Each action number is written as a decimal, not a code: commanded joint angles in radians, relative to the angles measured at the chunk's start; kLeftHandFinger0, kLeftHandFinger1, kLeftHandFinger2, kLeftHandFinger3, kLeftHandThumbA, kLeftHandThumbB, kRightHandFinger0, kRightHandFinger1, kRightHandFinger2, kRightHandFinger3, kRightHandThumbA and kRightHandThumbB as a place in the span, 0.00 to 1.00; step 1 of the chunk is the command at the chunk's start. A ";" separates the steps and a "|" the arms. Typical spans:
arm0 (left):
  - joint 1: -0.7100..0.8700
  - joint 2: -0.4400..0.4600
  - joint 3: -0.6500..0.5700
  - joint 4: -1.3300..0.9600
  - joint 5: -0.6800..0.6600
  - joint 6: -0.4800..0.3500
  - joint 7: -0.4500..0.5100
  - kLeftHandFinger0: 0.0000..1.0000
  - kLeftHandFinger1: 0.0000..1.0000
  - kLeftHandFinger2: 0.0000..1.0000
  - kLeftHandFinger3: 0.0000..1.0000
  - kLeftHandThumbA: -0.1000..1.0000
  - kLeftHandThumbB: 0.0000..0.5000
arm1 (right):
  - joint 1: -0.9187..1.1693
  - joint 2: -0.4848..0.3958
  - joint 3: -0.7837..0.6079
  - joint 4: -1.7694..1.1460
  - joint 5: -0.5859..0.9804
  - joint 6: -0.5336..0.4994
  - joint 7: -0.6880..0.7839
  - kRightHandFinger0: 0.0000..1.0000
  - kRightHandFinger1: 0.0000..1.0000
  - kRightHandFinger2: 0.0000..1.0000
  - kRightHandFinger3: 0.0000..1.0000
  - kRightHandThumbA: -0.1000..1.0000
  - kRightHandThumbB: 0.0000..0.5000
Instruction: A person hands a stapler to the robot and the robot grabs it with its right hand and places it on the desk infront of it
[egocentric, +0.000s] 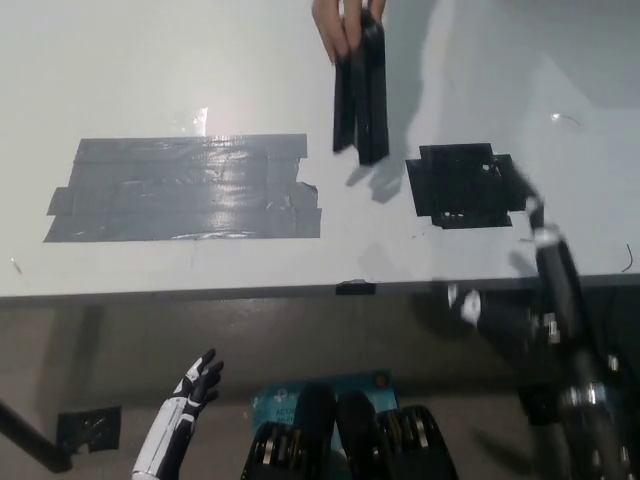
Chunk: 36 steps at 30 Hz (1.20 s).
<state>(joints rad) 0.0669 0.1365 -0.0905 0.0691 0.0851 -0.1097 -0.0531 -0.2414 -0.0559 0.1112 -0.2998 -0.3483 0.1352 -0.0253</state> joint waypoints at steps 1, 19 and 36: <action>-0.007 0.010 0.003 -0.031 0.011 -0.035 -0.005 1.00 1.00 1.00 1.00 1.00 0.90 | -0.129 0.034 -0.020 0.060 0.006 0.122 0.013 1.00 1.00 1.00 1.00 1.00 0.63; -0.024 0.014 0.005 -0.037 0.000 -0.037 -0.019 1.00 1.00 1.00 1.00 1.00 0.89 | -0.469 0.100 -0.040 0.511 0.019 0.156 -0.041 1.00 1.00 1.00 1.00 1.00 0.78; -0.032 0.016 0.012 -0.043 -0.015 -0.018 -0.034 1.00 1.00 1.00 1.00 1.00 0.95 | -0.640 0.154 -0.125 0.817 0.048 0.266 -0.149 0.08 0.26 0.43 0.48 0.31 0.53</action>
<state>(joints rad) 0.0449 0.1396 -0.0885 0.0590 0.0879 -0.1087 -0.0695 -0.8093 0.0793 0.0078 0.4694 -0.2987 0.3321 -0.0867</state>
